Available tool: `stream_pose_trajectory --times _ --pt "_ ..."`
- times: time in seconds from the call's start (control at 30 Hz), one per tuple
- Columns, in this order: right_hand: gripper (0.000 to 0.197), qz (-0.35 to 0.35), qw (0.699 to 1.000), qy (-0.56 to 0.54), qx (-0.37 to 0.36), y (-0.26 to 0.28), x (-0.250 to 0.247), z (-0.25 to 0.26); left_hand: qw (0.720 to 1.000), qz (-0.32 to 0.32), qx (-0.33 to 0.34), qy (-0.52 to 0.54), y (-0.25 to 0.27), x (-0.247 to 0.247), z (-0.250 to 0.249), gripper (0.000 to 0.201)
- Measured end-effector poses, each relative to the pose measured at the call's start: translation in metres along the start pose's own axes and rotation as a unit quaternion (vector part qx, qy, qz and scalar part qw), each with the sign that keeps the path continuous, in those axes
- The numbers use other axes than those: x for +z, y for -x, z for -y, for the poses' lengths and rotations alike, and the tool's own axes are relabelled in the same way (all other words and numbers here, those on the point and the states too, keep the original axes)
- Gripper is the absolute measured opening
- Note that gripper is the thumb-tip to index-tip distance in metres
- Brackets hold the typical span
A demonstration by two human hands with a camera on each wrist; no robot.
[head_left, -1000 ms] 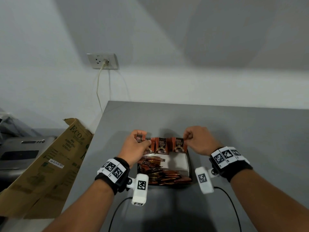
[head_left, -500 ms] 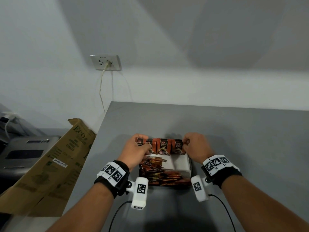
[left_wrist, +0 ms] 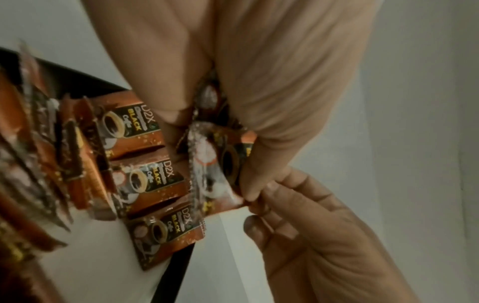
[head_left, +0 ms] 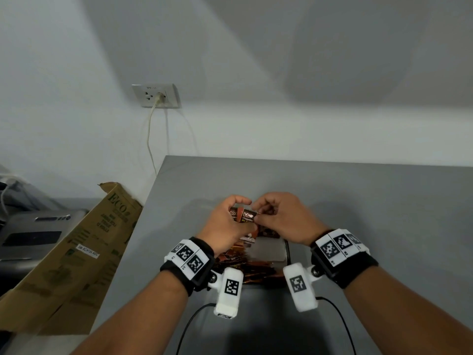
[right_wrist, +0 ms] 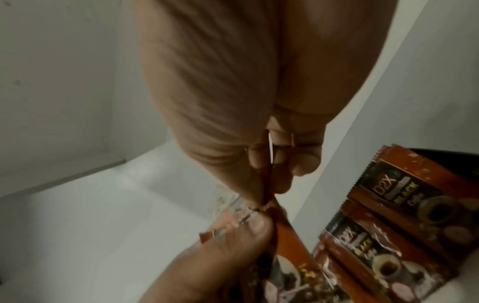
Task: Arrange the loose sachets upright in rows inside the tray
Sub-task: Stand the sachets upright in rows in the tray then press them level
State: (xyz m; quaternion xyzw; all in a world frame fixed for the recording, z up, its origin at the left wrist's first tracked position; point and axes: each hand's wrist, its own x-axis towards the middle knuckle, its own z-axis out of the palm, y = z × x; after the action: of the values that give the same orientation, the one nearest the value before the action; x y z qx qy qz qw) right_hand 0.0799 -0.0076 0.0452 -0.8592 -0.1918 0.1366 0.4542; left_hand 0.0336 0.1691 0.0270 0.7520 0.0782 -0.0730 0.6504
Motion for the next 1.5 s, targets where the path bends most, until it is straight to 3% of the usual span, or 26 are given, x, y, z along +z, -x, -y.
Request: stream_pose_trajectory --times 0.17,0.33,0.8,0.93,1.0,1.1,1.17,1.3,1.43,1.5 --pt "0.018 -0.041 0.993 0.098 0.045 -0.007 -0.021 -0.024 0.994 -0.072 -0.071 0.034 -0.001 -0.012 0.003 0.023" --pt "0.014 0.008 0.978 0.197 0.074 -0.005 -0.005 -0.05 0.99 -0.083 -0.106 0.044 0.0 -0.022 0.012 0.03" --pt "0.008 -0.046 0.97 0.232 0.062 -0.011 0.015 -0.07 0.992 -0.09 -0.065 -0.053 0.008 -0.021 0.014 0.019" --pt "0.009 -0.09 0.97 0.219 0.047 -0.007 0.014 -0.067 0.993 -0.068 -0.058 -0.072 0.007 -0.021 0.015 0.028" --pt "0.014 -0.111 0.98 0.163 0.02 -0.004 0.011 -0.053 0.996 -0.048 -0.053 -0.06 0.008 -0.019 0.014 0.038" --pt "0.019 -0.018 0.998 0.053 0.002 0.0 0.013 -0.017 0.997 -0.027 -0.036 -0.055 0.006 -0.01 0.01 0.048" --pt "0.016 0.042 0.998 0.049 -0.012 -0.002 0.018 -0.002 0.998 -0.019 -0.027 -0.058 0.004 -0.007 0.01 0.052" --pt "0.01 -0.008 0.994 0.105 -0.005 -0.016 0.017 0.002 0.997 -0.042 -0.031 -0.058 0.003 -0.018 0.011 0.055" --pt "0.009 -0.008 0.981 0.194 0.026 -0.025 0.027 -0.011 0.988 -0.101 -0.045 -0.107 0.004 -0.039 0.021 0.028" --pt "0.01 0.009 0.973 0.228 0.035 -0.026 0.037 -0.017 0.987 -0.111 -0.054 -0.103 0.005 -0.044 0.025 0.024"
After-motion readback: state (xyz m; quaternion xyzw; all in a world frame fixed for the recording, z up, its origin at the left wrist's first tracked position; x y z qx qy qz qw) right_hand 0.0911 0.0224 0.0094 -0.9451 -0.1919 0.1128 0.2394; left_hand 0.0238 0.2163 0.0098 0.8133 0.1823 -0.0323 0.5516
